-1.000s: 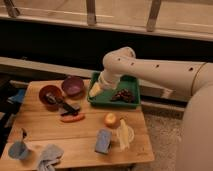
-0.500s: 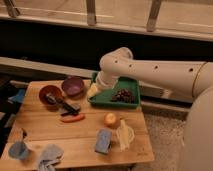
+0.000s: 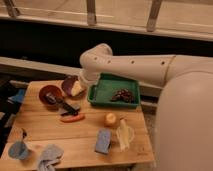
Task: Wipe table surface with brush
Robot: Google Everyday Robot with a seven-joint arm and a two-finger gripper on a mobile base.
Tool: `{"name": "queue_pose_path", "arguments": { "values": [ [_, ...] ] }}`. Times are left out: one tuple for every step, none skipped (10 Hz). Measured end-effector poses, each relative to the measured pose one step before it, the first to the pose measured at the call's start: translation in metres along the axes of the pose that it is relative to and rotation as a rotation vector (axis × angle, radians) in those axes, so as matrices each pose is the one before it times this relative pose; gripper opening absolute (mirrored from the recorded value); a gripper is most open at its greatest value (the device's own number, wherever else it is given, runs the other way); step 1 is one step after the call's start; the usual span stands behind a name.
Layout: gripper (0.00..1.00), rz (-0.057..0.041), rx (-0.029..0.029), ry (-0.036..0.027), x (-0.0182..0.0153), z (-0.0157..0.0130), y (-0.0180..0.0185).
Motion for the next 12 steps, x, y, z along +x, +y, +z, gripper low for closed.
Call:
{"name": "queue_pose_path", "arguments": {
  "values": [
    [0.80,-0.02561,-0.01210,-0.00271,-0.01701,0.01013,0.01462],
    [0.80,-0.01738,-0.01482,-0.00152,-0.01067,0.00826,0.01027],
    [0.80,-0.00913,-0.00903,-0.00234,-0.00586,0.00336,0.00592],
    [0.80,0.00095,0.00245,0.00062,0.00068,-0.00045,-0.00200],
    [0.80,0.00387,0.00260,0.00009,0.00130,-0.00079,-0.00303],
    [0.80,-0.00586,-0.00147,0.00146,-0.00091,0.00097,0.00334],
    [0.80,-0.00553,0.00214,0.00430,0.00007,0.00106,0.00127],
    [0.80,-0.00934,0.00428,0.00257,0.00016,0.00345,0.00111],
    [0.80,-0.01745,-0.00354,0.00025,-0.00520,0.00640,0.00923],
    [0.80,-0.02248,-0.00945,0.00248,-0.00982,0.01160,0.01464],
    [0.80,-0.02004,-0.01652,0.00528,-0.00768,0.01446,0.01311],
    [0.80,-0.01804,-0.01126,0.00844,-0.00281,0.01296,0.00705]
  ]
}}
